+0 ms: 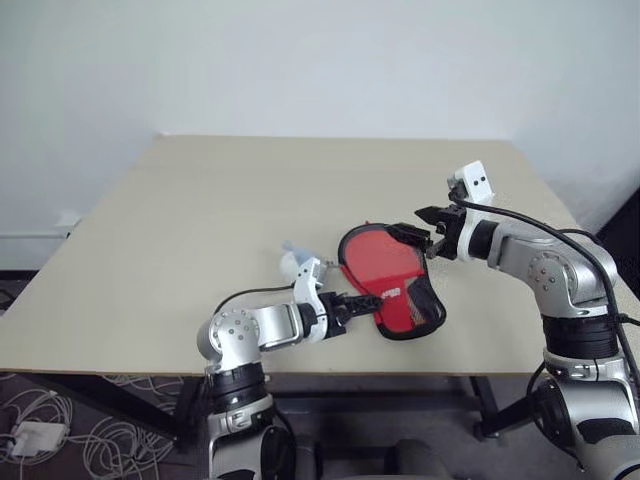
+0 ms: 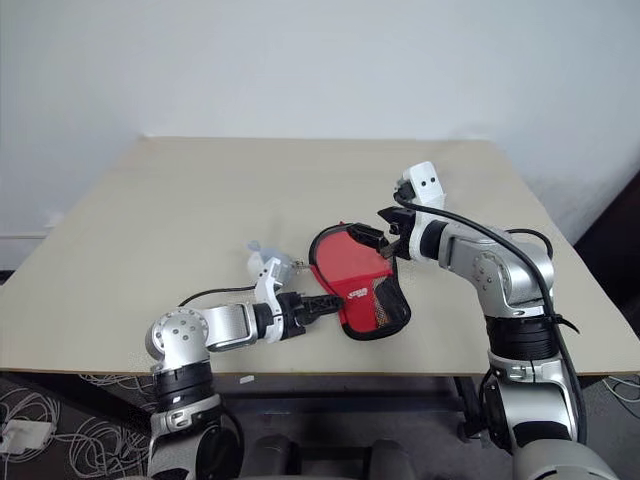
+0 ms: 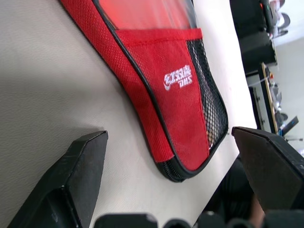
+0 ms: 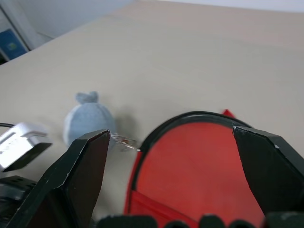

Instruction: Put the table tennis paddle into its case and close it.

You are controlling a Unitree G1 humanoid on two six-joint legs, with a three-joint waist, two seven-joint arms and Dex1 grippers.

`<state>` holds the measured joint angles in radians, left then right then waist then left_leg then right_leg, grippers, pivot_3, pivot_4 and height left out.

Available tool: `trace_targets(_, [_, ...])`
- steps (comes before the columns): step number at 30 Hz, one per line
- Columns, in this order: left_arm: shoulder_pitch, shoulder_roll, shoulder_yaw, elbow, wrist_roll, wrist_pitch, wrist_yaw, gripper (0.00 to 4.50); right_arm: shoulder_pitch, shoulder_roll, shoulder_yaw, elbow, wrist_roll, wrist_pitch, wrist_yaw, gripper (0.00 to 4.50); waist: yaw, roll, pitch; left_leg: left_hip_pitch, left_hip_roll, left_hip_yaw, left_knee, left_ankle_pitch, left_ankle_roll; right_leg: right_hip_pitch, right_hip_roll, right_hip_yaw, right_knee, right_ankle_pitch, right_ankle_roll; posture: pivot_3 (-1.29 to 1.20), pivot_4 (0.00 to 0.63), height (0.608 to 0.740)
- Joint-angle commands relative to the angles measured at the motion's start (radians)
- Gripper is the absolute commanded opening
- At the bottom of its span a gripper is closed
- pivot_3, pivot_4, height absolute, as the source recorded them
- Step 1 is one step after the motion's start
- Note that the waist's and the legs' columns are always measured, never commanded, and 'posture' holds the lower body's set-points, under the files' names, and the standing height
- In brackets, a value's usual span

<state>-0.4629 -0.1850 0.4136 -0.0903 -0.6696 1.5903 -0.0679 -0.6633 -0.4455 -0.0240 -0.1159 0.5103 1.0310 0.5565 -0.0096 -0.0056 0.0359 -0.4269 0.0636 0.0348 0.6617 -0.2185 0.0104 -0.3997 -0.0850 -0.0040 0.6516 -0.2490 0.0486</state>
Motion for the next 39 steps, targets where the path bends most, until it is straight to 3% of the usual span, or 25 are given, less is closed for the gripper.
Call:
trace_targets(1, [-0.013,-0.049,0.001,0.066,0.047,0.02,0.035,4.47,-0.012,0.008,-0.026,-0.047,0.016,0.0,-0.016,4.5,0.005,0.0,0.0,0.0,0.0,-0.001,0.0,0.0,0.0,0.001,0.0,0.0,0.0,0.0,0.0,0.0,0.0,0.74])
trace_targets(15, [-0.107,-0.105,0.191,0.223,0.012,-0.027,0.108,4.47,-0.021,0.037,-0.019,-0.051,0.02,0.003,-0.037,4.5,0.007,0.002,-0.004,0.016,-0.001,-0.003,-0.006,0.0,0.001,0.015,0.0,-0.002,-0.01,-0.001,0.0,0.0,0.0,0.74])
trace_targets(39, [-0.188,-0.035,0.214,0.347,-0.085,-0.001,0.064,4.47,0.017,0.105,-0.007,-0.104,0.044,0.028,-0.088,4.5,0.009,0.002,-0.005,0.015,-0.001,-0.003,-0.006,-0.001,0.0,0.014,-0.001,-0.003,-0.011,-0.001,0.0,0.0,0.0,0.74])
